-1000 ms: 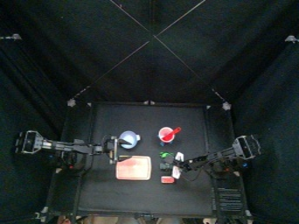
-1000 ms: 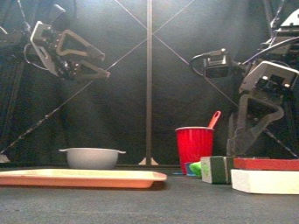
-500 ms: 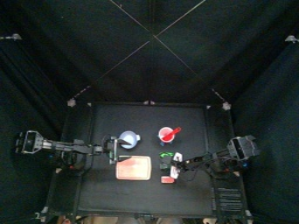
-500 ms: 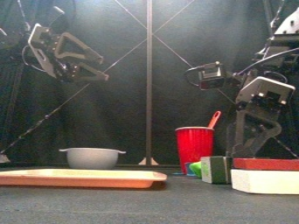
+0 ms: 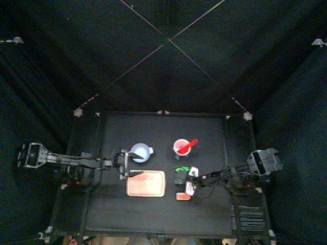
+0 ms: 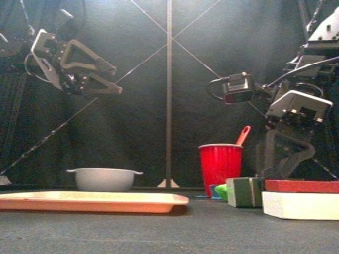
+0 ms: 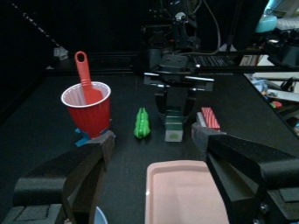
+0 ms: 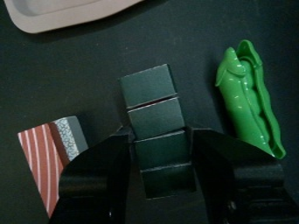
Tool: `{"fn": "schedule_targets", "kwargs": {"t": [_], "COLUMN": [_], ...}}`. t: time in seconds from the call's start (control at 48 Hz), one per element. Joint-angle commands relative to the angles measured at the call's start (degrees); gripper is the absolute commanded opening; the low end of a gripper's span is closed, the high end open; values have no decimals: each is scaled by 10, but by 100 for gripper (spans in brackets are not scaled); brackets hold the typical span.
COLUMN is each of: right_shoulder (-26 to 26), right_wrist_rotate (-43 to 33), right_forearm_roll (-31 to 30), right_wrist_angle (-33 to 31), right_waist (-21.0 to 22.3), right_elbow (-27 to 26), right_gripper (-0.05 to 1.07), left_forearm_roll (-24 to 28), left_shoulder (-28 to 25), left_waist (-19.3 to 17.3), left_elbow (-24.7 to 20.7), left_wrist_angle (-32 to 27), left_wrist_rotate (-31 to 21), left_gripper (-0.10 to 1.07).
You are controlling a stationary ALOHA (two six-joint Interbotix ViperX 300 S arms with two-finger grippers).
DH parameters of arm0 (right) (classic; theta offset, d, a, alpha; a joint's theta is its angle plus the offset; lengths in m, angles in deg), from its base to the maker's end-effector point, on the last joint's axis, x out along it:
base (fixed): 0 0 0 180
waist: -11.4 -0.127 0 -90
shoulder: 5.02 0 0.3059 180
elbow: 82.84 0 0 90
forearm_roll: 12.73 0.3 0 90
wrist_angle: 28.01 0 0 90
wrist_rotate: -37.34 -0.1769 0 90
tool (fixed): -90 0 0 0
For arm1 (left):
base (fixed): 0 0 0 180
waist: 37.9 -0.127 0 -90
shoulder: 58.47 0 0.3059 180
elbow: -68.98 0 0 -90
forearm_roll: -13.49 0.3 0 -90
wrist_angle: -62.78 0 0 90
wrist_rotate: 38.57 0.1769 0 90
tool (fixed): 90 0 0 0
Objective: Grab green sushi roll
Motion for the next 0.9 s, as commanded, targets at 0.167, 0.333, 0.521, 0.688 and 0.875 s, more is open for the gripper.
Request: {"fn": "schedule_targets", "kwargs": {"t": [0.167, 0.333, 0.521, 0.688, 0.875], "right_shoulder": [14, 34, 58, 63, 62], "right_wrist_rotate": [0, 0, 0, 0, -1], "right_forearm_roll": [-2, -2, -2, 1, 3], "right_wrist_angle": [-4, -31, -67, -67, -67], "right_waist": [2, -1, -2, -3, -3], "right_elbow": [-18, -32, -42, -42, -48], "right_gripper": [70, 70, 70, 70, 70], "left_forearm_roll": [-1, -1, -1, -1, -1], "left_shoulder": [0, 0, 0, 0, 1], "left_waist": [1, 1, 1, 1, 1], "left_elbow": [-7, -5, -4, -4, -2], "left_wrist_angle": [6, 6, 6, 6, 6], "left_wrist_rotate": [-1, -1, -1, -1, -2], "left_gripper": [103, 103, 103, 103, 103]}}
